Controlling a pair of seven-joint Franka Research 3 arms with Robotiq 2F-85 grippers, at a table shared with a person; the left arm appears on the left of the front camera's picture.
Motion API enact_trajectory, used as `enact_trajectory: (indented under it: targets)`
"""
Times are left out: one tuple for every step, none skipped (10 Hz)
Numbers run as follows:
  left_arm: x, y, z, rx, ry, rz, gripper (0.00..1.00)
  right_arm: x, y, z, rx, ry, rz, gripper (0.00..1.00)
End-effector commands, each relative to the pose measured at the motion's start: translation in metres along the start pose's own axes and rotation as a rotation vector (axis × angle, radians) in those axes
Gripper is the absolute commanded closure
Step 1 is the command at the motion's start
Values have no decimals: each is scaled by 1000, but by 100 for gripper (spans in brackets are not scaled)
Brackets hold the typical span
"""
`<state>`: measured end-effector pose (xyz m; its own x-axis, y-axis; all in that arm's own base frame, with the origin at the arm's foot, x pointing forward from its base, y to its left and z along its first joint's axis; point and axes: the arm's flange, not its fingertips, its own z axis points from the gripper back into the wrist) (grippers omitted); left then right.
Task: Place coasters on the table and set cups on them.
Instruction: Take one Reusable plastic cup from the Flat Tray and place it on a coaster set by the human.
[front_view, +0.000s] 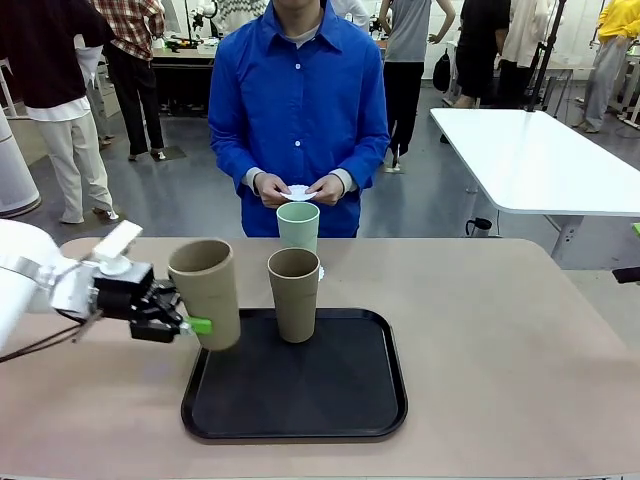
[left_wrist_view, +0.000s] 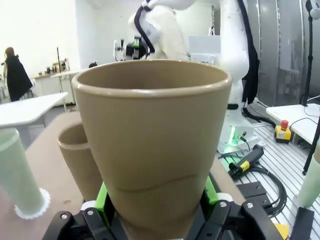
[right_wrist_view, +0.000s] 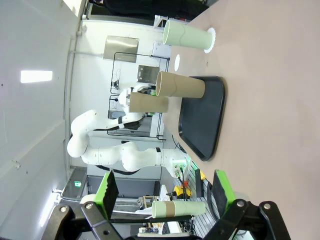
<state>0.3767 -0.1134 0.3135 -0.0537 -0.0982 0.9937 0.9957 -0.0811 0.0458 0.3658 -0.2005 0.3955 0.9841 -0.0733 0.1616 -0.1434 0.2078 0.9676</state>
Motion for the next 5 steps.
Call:
enact_trajectory:
  targets:
    - [67,-20,21,22,11,-13,77,0,0,-1,9,1,3,0]
    - [89,-20,21,39,55,-14,77,0,0,-1,9,1,3,0]
    - [106,-21,21,58,60,-11,77,0,0,-1,9,1,3,0]
    - [117,-20,21,65,79,6,77,0,0,-1,9,1,3,0]
    - [95,-2,26,44,24,-34,77,0,0,-1,9,1,3,0]
